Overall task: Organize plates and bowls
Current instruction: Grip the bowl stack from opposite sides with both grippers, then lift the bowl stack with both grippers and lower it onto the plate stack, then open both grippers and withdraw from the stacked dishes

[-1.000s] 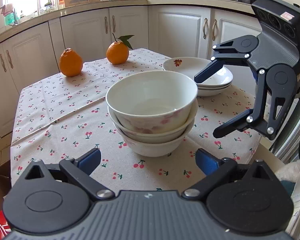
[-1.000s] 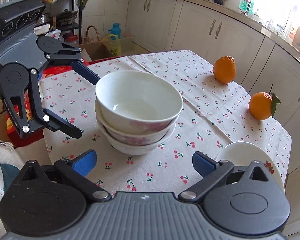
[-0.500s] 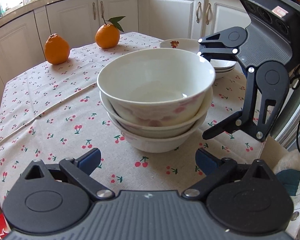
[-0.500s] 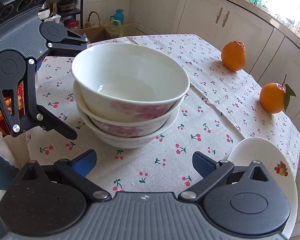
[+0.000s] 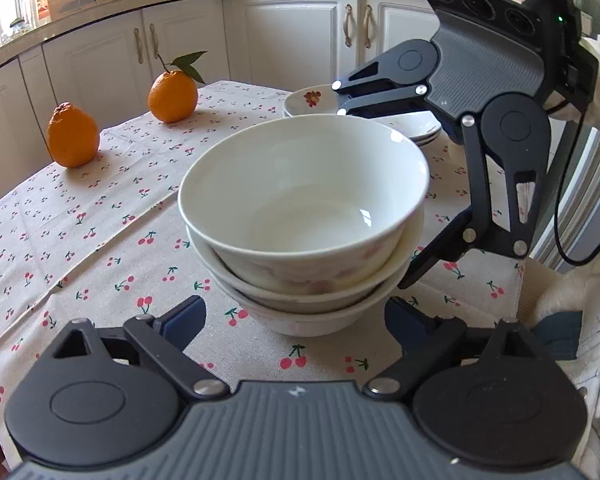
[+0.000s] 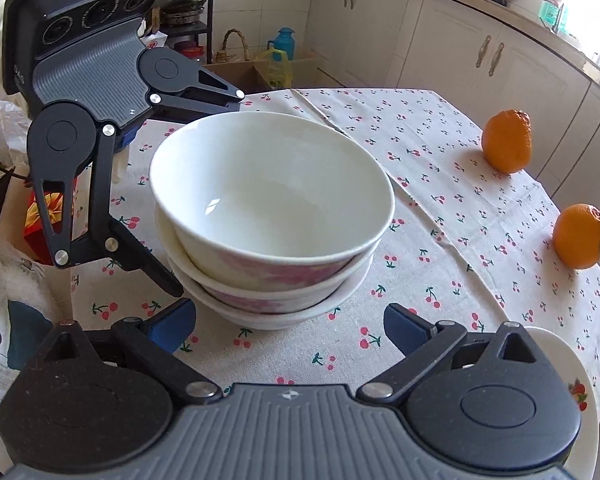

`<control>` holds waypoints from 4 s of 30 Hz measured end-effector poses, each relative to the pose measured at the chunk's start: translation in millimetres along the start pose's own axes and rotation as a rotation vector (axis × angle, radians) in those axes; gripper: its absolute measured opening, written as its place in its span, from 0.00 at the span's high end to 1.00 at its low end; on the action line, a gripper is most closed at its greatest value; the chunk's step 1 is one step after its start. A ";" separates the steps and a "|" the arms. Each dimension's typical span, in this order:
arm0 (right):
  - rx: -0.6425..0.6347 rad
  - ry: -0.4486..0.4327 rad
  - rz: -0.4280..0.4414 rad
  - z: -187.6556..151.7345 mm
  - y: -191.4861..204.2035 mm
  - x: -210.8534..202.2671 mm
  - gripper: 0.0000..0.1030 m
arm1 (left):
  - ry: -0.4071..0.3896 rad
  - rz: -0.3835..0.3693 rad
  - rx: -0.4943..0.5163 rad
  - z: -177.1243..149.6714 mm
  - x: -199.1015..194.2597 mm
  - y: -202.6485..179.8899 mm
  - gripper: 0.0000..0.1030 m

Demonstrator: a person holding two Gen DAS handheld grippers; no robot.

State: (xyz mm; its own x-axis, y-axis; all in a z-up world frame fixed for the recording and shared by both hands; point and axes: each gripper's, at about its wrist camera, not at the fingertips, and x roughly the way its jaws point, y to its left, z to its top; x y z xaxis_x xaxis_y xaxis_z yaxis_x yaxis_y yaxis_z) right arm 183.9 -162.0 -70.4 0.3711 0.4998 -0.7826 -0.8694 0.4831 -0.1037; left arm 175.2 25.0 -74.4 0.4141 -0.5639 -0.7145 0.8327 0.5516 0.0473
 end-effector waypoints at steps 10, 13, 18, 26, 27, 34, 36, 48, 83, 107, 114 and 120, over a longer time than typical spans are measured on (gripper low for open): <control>-0.033 0.018 0.079 8.5 -2.6 3.1 0.14 | 0.024 -0.081 0.047 5.9 2.3 6.8 0.17; -0.034 0.023 0.093 9.7 -2.3 2.6 0.17 | 0.029 -0.096 0.058 7.5 2.7 7.6 0.20; -0.027 0.024 0.100 9.8 -4.0 3.3 0.17 | 0.033 -0.105 0.061 8.9 3.2 9.3 0.20; -0.018 0.024 0.099 9.5 -4.1 2.9 0.17 | 0.042 -0.099 0.071 11.0 4.2 7.9 0.20; -0.015 0.025 0.102 9.4 -4.7 2.9 0.17 | 0.044 -0.100 0.070 11.5 3.9 7.7 0.20; -0.006 0.017 0.102 8.7 -9.5 -4.2 0.17 | 0.044 -0.096 0.075 19.9 1.4 3.3 0.20; -0.006 0.010 0.097 8.3 -12.4 -8.7 0.17 | 0.037 -0.091 0.080 24.1 -0.1 1.1 0.20; 0.002 -0.014 0.023 -7.8 -40.0 -53.0 0.17 | -0.007 -0.096 0.130 70.3 11.9 -10.8 0.20; 0.210 0.009 -0.100 -97.2 -137.4 -91.3 0.17 | 0.011 -0.218 0.256 161.4 133.4 -32.2 0.21; 0.320 0.009 -0.307 -92.4 -104.8 -115.6 0.00 | -0.157 -0.038 0.186 138.0 77.2 -40.3 0.02; 0.596 -0.004 -0.584 -88.6 -62.1 -131.0 0.00 | -0.340 0.162 -0.013 115.9 29.3 -58.4 0.00; 0.862 -0.067 -0.742 -85.7 -22.1 -144.5 0.00 | -0.256 0.401 -0.207 115.7 6.7 -78.8 0.01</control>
State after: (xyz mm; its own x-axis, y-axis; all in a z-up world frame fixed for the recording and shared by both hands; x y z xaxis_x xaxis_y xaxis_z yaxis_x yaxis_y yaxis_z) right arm 121.5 -306.6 -7.6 0.7397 -0.0904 -0.6669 0.0757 0.9958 -0.0510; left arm 154.9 -93.4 -2.2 0.7839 -0.4016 -0.4736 0.5110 0.8505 0.1246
